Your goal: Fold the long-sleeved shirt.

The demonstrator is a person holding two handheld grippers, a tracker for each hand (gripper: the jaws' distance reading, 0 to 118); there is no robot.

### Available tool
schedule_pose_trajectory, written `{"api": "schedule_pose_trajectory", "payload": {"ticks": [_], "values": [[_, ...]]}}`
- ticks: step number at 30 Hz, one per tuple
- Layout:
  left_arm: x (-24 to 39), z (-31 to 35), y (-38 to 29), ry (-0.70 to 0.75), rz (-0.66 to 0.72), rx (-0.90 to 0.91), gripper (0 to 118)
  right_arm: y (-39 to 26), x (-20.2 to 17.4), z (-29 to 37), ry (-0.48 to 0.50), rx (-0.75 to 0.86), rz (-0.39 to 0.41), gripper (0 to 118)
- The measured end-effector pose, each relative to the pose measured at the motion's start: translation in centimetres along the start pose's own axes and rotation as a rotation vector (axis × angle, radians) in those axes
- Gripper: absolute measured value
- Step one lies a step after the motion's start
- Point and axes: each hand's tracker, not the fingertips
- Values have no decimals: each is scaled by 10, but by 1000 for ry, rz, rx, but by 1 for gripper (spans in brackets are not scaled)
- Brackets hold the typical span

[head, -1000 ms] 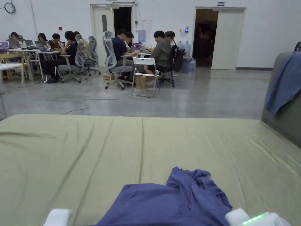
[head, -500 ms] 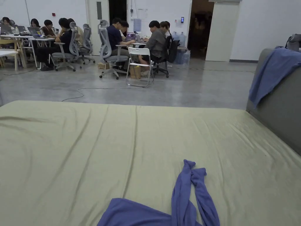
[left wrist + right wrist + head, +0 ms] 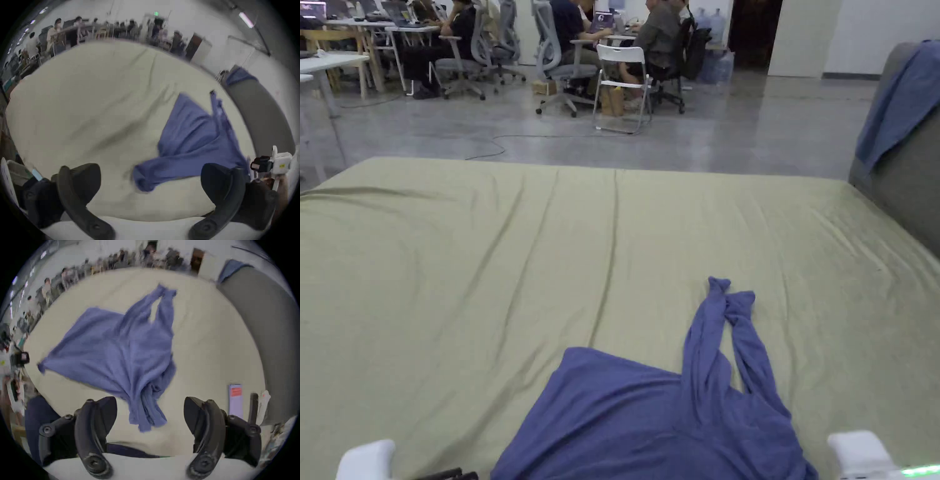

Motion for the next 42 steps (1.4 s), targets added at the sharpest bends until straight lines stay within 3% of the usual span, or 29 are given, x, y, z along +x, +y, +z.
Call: {"api": "schedule_pose_trajectory", "payload": {"ticks": [2, 5, 6, 7, 8, 10, 11, 12, 13, 14, 15, 18, 21, 23, 24, 25, 26, 27, 28, 29, 30, 31, 32, 34, 37, 38, 39, 41, 42], "values": [[9, 29, -6, -4, -20, 58, 118, -7, -1, 41, 40, 114, -32, 87], [17, 48, -24, 7, -64, -53, 118, -23, -9, 71, 68, 213, -108, 87], [17, 48, -30, 17, -68, -137, 109, -29, -13, 73, 81, 215, -128, 74], [17, 46, -40, 27, -61, -158, 68, -35, -17, 74, 92, 195, -134, 43], [17, 47, -45, 21, -61, -150, 0, -40, -23, 74, 104, 178, -138, 0], [17, 39, -53, 35, -46, -301, 0, -53, -32, 63, 125, 145, -159, 0], [18, 35, -41, 13, -53, -155, 0, -58, -35, 60, 135, 136, -141, 0], [16, 32, -34, 19, -25, -113, 15, -60, -38, 57, 151, 117, -110, 0], [15, 25, -25, 54, -1, -74, 47, -62, -40, 55, 153, 117, -102, 0], [13, 18, -19, 79, 12, -53, 88, -60, -44, 53, 149, 120, -100, 0], [10, 7, -17, 96, 18, -48, 118, -59, -42, 50, 150, 118, -99, 0], [9, -35, -12, 141, -42, -85, 117, -47, -35, 41, 162, 103, -141, 0], [16, -84, -29, 144, -138, -245, 117, -33, -25, 28, 156, 94, -170, 0], [20, -103, -30, 194, -219, -294, 107, -13, -23, 19, 142, 89, -169, 0], [21, -104, -31, 190, -234, -265, 73, -2, -21, 12, 137, 89, -162, 0], [24, -97, -30, 157, -214, -228, 67, 14, -20, 5, 131, 94, -148, 0], [25, -86, -24, 88, -195, -206, 45, 33, -20, -2, 119, 108, -136, 0], [25, -81, -20, 0, -165, -219, 2, 51, -17, -11, 123, 126, -136, 0], [31, -75, -19, 41, -170, -205, 2, 72, -15, -24, 134, 142, -143, 0], [38, -70, -18, 89, -234, -192, 2, 94, -13, -39, 148, 154, -153, 16], [41, -67, -16, 68, -269, -182, 2, 119, -16, -55, 168, 152, -155, 68], [39, -60, -10, 55, -245, -170, 2, 144, -17, -78, 174, 137, -152, 110], [39, -58, -6, 40, -215, -170, 2, 167, -19, -104, 165, 86, -139, 117], [41, -56, 1, 23, -200, -171, 2, 208, -34, -134, 68, 90, -135, 116], [39, -56, 8, 34, -199, -155, 2, 247, -49, -191, -18, -77, -67, 116], [39, -56, 9, 33, -196, -155, 2, 244, -47, -237, -39, -151, -69, 115], [40, -56, 9, 29, -194, -155, 2, 244, -49, -253, -50, -200, -72, 108], [40, -58, 11, 23, -185, -155, 2, 234, -51, -274, -57, -279, -101, 81], [40, -59, 12, 23, -183, -155, 2, 227, -51, -276, -46, -290, -125, 80]]}}
